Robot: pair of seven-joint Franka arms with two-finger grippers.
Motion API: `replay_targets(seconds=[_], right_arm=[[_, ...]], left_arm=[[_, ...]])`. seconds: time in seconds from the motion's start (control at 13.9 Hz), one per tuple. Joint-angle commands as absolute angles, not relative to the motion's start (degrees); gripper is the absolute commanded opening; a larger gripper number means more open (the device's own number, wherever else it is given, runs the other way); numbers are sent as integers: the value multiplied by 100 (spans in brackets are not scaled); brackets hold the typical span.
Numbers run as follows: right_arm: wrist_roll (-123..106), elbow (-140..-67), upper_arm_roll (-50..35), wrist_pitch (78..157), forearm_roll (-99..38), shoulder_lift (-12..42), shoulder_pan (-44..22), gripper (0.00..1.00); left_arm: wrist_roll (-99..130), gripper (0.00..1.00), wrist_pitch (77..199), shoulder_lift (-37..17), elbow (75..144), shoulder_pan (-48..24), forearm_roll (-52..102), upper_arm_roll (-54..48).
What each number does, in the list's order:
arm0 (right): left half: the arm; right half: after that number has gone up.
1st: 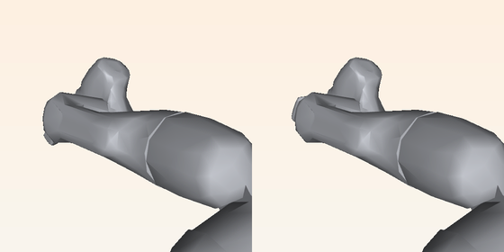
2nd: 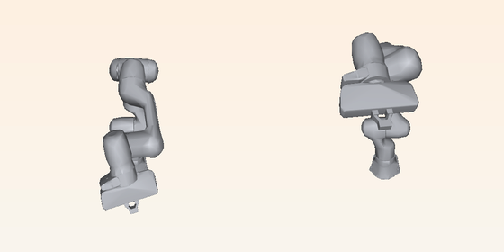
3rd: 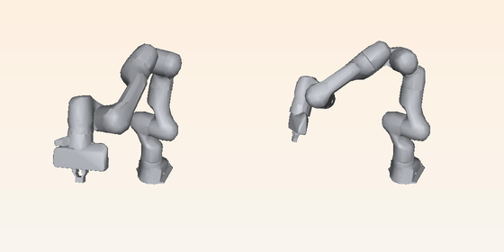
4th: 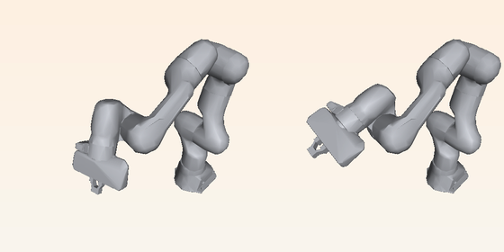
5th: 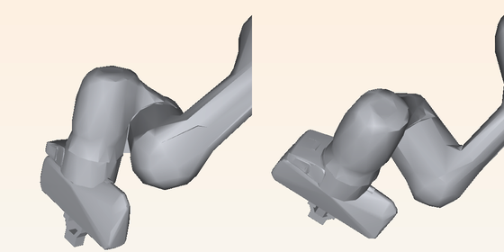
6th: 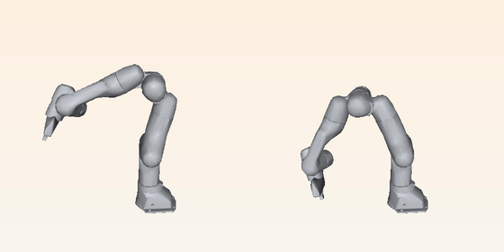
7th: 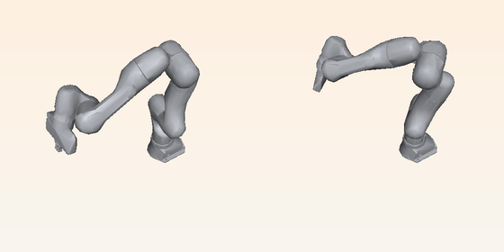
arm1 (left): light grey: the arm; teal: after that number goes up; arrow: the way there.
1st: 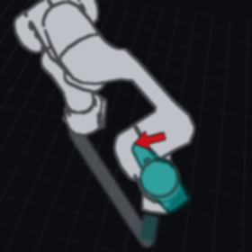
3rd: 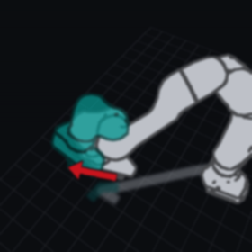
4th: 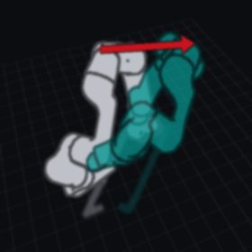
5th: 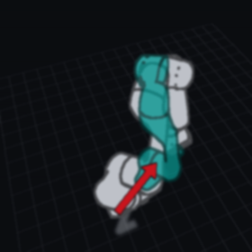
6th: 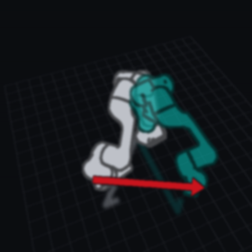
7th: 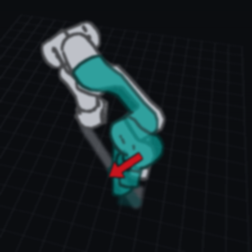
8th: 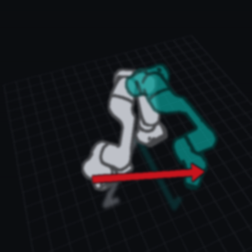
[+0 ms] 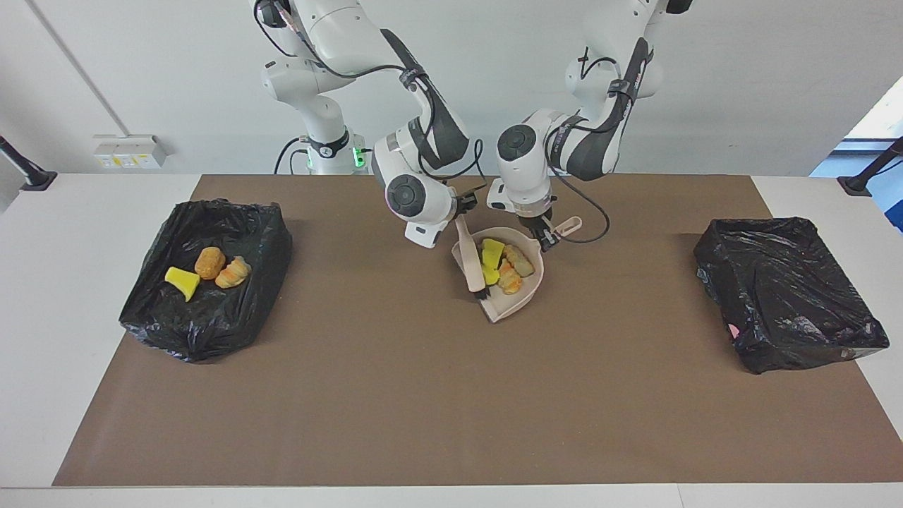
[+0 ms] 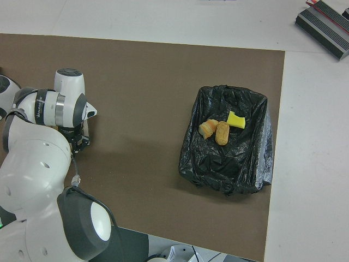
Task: Sweep and dump trash in bin
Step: 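Sweep the remaining bread and sponge into the dustpan with the brush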
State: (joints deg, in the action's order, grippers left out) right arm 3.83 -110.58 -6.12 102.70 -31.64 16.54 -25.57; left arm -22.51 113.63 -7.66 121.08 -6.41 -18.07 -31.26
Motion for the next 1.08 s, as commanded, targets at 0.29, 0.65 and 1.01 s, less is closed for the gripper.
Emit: replay_targets(seconds=[0.29, 0.65, 1.01], right_arm=[[105, -11127, -589, 10521, -2093, 1582, -2496, 0], [851, -10601, -589, 9871, -1319, 1626, -2514, 0], [1351, -10573, -563, 9712, -1240, 1512, -2513, 0]], left_arm=[[-3189, 0, 11549, -668, 12243, -571, -1740, -3120], [-3217, 0, 11540, -668, 12243, -545, -1731, -3111], [-3365, 0, 11540, -668, 12243, -545, -1731, -3111]])
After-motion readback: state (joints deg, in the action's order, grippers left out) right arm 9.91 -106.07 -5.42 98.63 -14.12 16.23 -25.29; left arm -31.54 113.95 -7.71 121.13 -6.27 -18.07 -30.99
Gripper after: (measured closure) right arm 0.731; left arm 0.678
